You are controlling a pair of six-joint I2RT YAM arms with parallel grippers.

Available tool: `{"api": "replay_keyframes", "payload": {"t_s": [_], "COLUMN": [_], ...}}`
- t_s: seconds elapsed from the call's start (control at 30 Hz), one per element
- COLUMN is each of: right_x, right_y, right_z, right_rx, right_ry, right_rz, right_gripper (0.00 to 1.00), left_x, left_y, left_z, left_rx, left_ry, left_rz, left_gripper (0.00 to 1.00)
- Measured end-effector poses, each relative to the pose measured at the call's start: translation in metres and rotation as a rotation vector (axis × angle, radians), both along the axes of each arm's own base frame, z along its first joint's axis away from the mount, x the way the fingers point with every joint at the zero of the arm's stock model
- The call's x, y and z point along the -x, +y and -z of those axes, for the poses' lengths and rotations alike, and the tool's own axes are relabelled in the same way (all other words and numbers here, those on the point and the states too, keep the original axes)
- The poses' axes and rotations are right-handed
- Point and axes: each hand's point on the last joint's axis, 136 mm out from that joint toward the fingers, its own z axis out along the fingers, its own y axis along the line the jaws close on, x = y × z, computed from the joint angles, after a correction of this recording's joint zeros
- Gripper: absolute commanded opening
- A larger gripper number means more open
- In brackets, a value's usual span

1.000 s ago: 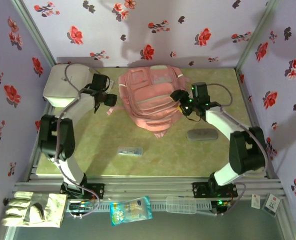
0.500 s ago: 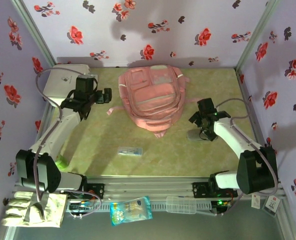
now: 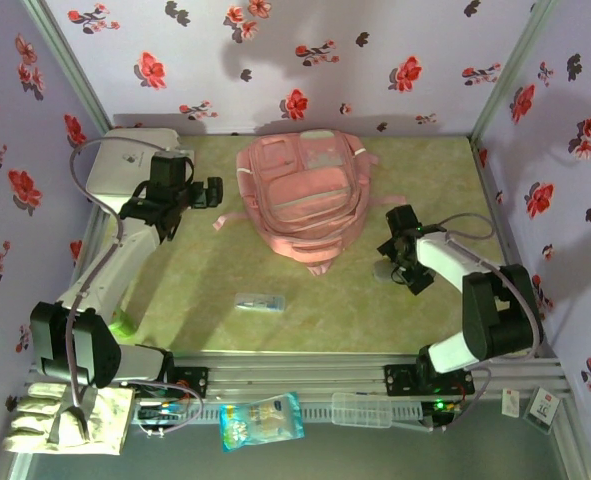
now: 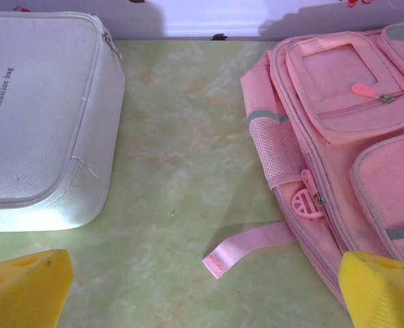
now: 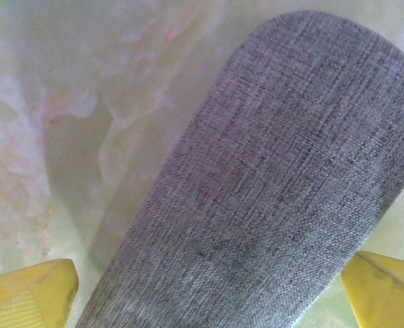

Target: Pack books, pencil case, and school supplies into a backpack

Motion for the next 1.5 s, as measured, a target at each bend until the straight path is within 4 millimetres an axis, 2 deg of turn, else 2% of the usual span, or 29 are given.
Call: {"api": "replay_keyframes", "payload": {"t_s": [0.07, 0.2, 0.4, 0.6, 0.67, 0.83, 1.03, 1.13, 1.3, 1.37, 1.5], "right_x": [0.001, 0.003, 0.007, 0.013, 0.013, 0.008, -0.005, -0.008, -0.012, -0.012, -0.013], "right_y": [-0.001, -0.001, 0.0, -0.004, -0.004, -0.003, -0.003, -0.003, -0.004, -0.004, -0.004], "right_z": [0.001, 0.005, 0.019, 0.02, 0.018, 0.012, -0.014, -0.023, -0.029, -0.03, -0.03], "right_rx": [0.0, -0.003, -0.001, 0.016, 0.017, 0.01, 0.006, 0.009, 0.017, 0.019, 0.021], "right_ry": [0.0, 0.006, 0.057, 0.084, 0.079, 0.033, -0.078, -0.115, -0.143, -0.145, -0.149], "right_rz": [0.016, 0.036, 0.038, 0.037, 0.032, 0.012, -0.02, -0.031, -0.043, -0.049, -0.057], "right_gripper": [0.99, 0.91, 0.83, 0.59, 0.55, 0.54, 0.53, 0.54, 0.54, 0.54, 0.54], "left_x": [0.002, 0.0, -0.005, -0.002, -0.001, 0.004, 0.005, -0.001, -0.014, -0.012, -0.012], "left_y": [-0.001, -0.01, -0.042, -0.103, -0.125, -0.182, -0.24, -0.256, -0.27, -0.273, -0.278], "left_z": [0.002, 0.0, 0.007, 0.025, 0.033, 0.059, 0.096, 0.11, 0.129, 0.136, 0.141], "left_rx": [0.003, 0.026, 0.047, -0.012, -0.054, -0.179, -0.323, -0.374, -0.425, -0.443, -0.474], "left_ry": [0.013, 0.034, 0.077, 0.148, 0.172, 0.22, 0.261, 0.274, 0.304, 0.325, 0.328], "left_rz": [0.008, 0.045, 0.157, 0.344, 0.419, 0.628, 0.853, 0.919, 0.97, 0.991, 1.022], "left_gripper": [1.0, 1.0, 1.0, 1.0, 1.0, 0.9, 0.76, 0.67, 0.56, 0.55, 0.59]}}
